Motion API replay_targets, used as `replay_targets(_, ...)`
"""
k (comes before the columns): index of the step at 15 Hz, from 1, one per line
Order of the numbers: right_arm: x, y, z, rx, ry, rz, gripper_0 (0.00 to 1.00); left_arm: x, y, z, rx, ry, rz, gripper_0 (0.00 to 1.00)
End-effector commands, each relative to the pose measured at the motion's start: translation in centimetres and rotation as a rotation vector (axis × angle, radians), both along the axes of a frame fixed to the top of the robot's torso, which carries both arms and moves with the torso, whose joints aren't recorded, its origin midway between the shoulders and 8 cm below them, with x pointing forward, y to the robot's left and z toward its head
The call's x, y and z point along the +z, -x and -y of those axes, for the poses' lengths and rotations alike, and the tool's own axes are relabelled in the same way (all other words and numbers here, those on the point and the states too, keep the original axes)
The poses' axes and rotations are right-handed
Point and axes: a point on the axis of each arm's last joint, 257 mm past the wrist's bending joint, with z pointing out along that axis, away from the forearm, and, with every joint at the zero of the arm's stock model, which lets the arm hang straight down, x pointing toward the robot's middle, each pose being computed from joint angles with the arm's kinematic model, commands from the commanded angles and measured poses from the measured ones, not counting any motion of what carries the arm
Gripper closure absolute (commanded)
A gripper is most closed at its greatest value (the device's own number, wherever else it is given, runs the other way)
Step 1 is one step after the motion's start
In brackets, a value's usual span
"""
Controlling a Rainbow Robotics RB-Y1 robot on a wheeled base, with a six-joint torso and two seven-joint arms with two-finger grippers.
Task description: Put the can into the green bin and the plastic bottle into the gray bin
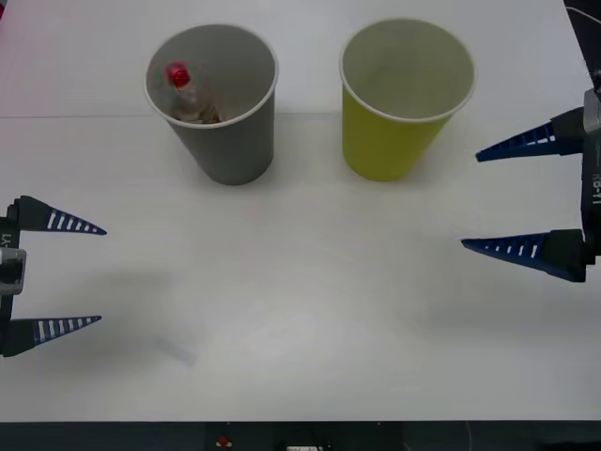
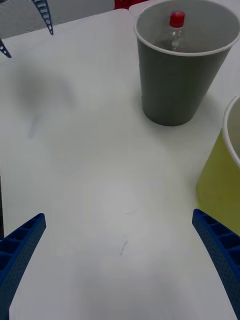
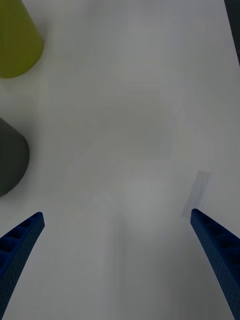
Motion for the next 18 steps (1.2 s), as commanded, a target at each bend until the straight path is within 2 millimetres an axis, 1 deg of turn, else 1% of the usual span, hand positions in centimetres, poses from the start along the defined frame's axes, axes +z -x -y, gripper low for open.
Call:
replay_targets(1, -1.3, 0.7, 3.1, 0.016, 0.02, -0.002, 0.0, 0.0, 0.0, 0.0, 0.0, 0.0, 0.0, 0.0)
replay_targets(4, -2.5, 0.4, 5.7, 0.034, 0.048, 0.021, 0.0, 0.0, 0.0, 0.0, 0.0, 0.0, 0.0, 0.0)
replay_targets(7, -3.7, 0.3, 8.0, 0.065, 0.067, 0.021, 0.0, 0.0, 0.0, 0.0, 0.0, 0.0, 0.0, 0.0)
replay_targets(10, -4.2, 0.2, 9.4, 0.068, 0.063, 0.019, 0.0, 0.0, 0.0, 0.0, 0.0, 0.0, 0.0, 0.0)
replay_targets(13, -4.6, 0.5, 10.2, 0.061, 0.044, -0.016, 0.0, 0.0, 0.0, 0.0, 0.0, 0.0, 0.0, 0.0)
replay_targets(18, -4.5, 0.5, 10.3, 0.062, 0.041, -0.017, 0.0, 0.0, 0.0, 0.0, 0.0, 0.0, 0.0, 0.0)
